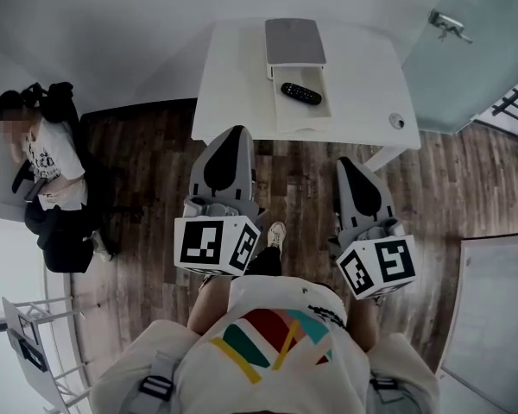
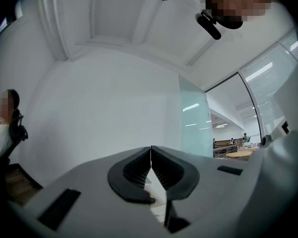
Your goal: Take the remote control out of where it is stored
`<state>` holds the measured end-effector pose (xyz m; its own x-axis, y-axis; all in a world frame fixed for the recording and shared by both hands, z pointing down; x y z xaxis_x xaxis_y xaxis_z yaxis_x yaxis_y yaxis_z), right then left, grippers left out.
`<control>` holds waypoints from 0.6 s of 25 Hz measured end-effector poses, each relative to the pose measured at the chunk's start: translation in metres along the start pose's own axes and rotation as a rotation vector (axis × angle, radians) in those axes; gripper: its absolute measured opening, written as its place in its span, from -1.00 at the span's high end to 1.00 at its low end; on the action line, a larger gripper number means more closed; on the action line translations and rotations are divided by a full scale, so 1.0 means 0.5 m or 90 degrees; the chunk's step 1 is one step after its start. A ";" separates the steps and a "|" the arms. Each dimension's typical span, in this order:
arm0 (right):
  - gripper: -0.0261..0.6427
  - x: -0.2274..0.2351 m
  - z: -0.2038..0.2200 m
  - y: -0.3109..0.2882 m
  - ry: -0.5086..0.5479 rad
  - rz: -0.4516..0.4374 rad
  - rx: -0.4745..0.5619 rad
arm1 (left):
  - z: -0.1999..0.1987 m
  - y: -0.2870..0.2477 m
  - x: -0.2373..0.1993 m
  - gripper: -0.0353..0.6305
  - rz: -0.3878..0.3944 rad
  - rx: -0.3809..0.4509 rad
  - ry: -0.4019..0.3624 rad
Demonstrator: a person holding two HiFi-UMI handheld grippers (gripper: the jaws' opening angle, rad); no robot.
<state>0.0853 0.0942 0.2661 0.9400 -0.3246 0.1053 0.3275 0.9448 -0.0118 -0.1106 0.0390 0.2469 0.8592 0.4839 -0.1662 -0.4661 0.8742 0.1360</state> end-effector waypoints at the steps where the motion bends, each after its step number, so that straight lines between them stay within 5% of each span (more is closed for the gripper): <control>1: 0.92 0.005 -0.003 -0.018 0.002 0.003 -0.002 | -0.002 -0.018 -0.009 0.87 0.002 0.000 0.002; 15: 0.92 0.075 -0.022 -0.220 0.024 0.036 -0.015 | 0.007 -0.232 -0.116 0.87 0.032 -0.001 0.025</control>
<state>0.0857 -0.0225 0.2602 0.9598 -0.2730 0.0655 0.2760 0.9603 -0.0408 -0.1054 -0.0906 0.2443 0.8256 0.5286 -0.1974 -0.5090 0.8487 0.1437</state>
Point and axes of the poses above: the fingertips, and each gripper's own axes: y backward along the fingers, x to its right, z out of its underside, the point moved 7 cm from there along y, backward along the fingers, and after that the axes turned 3 degrees about y, right-handed, at the moved point
